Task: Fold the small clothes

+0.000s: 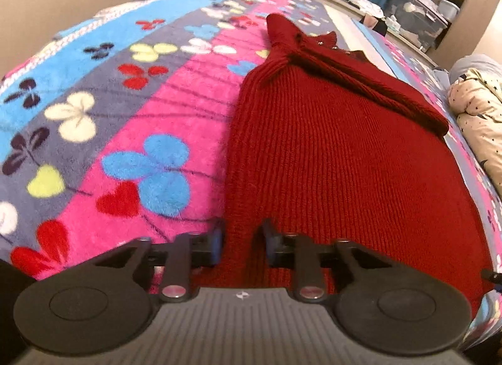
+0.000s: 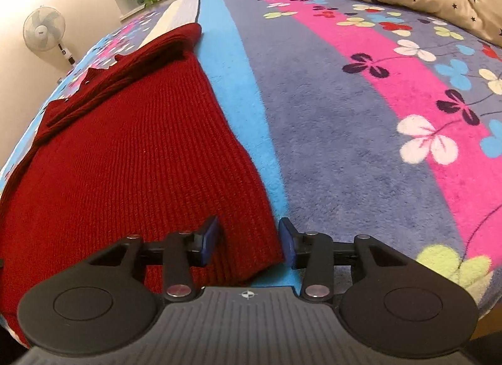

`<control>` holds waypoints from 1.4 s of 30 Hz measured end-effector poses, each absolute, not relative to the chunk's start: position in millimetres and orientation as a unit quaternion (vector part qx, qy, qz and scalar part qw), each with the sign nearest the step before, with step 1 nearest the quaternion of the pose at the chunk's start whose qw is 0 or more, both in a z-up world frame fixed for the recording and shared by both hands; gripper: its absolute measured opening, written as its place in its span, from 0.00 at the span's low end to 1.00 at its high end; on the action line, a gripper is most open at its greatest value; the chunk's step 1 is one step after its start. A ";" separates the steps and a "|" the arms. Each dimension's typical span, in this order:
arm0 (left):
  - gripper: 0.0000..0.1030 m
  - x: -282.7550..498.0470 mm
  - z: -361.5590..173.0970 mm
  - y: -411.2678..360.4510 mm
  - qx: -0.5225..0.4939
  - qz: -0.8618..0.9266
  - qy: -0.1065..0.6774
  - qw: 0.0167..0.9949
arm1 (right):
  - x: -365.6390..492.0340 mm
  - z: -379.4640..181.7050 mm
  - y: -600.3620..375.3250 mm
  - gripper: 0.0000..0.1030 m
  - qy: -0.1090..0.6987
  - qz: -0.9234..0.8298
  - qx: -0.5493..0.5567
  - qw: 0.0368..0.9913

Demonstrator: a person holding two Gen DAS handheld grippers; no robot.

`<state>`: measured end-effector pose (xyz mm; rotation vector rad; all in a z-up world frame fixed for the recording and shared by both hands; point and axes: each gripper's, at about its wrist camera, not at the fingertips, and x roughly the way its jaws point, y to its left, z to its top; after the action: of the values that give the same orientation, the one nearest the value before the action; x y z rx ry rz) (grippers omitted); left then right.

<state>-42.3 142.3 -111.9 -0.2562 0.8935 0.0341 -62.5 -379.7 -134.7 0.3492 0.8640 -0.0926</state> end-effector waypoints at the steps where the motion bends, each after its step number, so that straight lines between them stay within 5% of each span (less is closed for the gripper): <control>1: 0.12 -44.7 -109.5 142.2 -0.119 0.013 0.424 0.898 | -63.1 -133.5 -379.1 0.21 0.412 -0.040 0.166 0.895; 2: 0.12 -46.3 -106.1 141.0 -0.116 0.009 0.416 0.902 | -64.0 -131.8 -379.3 0.13 0.407 -0.035 0.168 0.897; 9: 0.14 -50.2 -100.2 138.3 -0.114 -0.008 0.403 0.908 | -69.1 -123.4 -390.1 0.12 0.377 -0.038 0.202 0.903; 13: 0.25 -45.8 -107.6 144.4 -0.129 0.002 0.425 0.896 | -65.3 -128.1 -389.1 0.19 0.396 -0.041 0.204 0.894; 16: 0.25 -45.7 -108.7 145.5 -0.129 0.008 0.428 0.894 | -63.0 -134.8 -389.1 0.36 0.417 -0.039 0.215 0.882; 21: 0.36 -49.4 -109.1 147.0 -0.130 0.007 0.430 0.893 | -64.8 -136.0 -386.4 0.38 0.421 -0.034 0.211 0.882; 31: 0.38 -62.4 -112.4 155.9 -0.184 0.020 0.469 0.863 | -65.0 -135.8 -385.3 0.38 0.425 -0.033 0.203 0.882; 33: 0.37 -65.4 -112.7 155.3 -0.190 0.016 0.472 0.861 | -64.1 -135.9 -384.9 0.35 0.425 -0.034 0.199 0.882; 35: 0.13 -66.6 -109.1 152.5 -0.180 0.022 0.459 0.870 | -63.6 -134.7 -384.2 0.19 0.421 -0.034 0.198 0.884; 42: 0.12 -87.6 -65.9 133.8 -0.148 -0.031 0.360 0.921 | -79.1 -109.1 -392.7 0.11 0.366 -0.029 0.244 0.898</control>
<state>-87.7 133.8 -65.9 -0.3034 0.7402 -0.0645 -79.1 -392.7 -109.1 0.5046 0.7586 -0.0606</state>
